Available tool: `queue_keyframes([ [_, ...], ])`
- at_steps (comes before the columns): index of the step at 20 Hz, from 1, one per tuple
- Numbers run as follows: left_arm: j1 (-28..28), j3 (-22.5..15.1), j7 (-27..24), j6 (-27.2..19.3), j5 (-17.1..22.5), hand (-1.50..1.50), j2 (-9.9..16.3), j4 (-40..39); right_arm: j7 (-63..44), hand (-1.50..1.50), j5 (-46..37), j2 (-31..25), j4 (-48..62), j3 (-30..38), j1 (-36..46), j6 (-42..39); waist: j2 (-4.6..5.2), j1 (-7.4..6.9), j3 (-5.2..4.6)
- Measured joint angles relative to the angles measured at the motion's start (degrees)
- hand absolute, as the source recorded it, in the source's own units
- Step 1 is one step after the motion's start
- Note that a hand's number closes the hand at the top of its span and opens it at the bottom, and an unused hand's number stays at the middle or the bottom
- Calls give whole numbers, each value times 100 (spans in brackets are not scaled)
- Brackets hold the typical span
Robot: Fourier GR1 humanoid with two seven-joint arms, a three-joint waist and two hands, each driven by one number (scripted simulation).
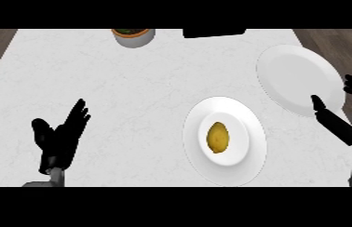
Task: Pick the lemon from the plate and place it in the plate
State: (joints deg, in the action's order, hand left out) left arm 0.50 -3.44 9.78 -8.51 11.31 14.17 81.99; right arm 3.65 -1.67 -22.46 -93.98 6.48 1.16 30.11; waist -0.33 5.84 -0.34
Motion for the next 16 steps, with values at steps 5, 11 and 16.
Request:
queue_keyframes([
  [5,106,-314,49,103,-12,0,-304,-54,312,-150,-678,737,-1016,-290,-1382,922,1,-282,20],
  [11,29,-454,127,129,-80,0,-428,-85,-820,-150,-1725,426,-1905,-903,-2606,641,28,-466,12],
  [16,-11,-485,259,177,-78,0,-406,19,-2302,-150,-2572,-90,-2563,-1354,-2966,-160,47,-581,8],
])
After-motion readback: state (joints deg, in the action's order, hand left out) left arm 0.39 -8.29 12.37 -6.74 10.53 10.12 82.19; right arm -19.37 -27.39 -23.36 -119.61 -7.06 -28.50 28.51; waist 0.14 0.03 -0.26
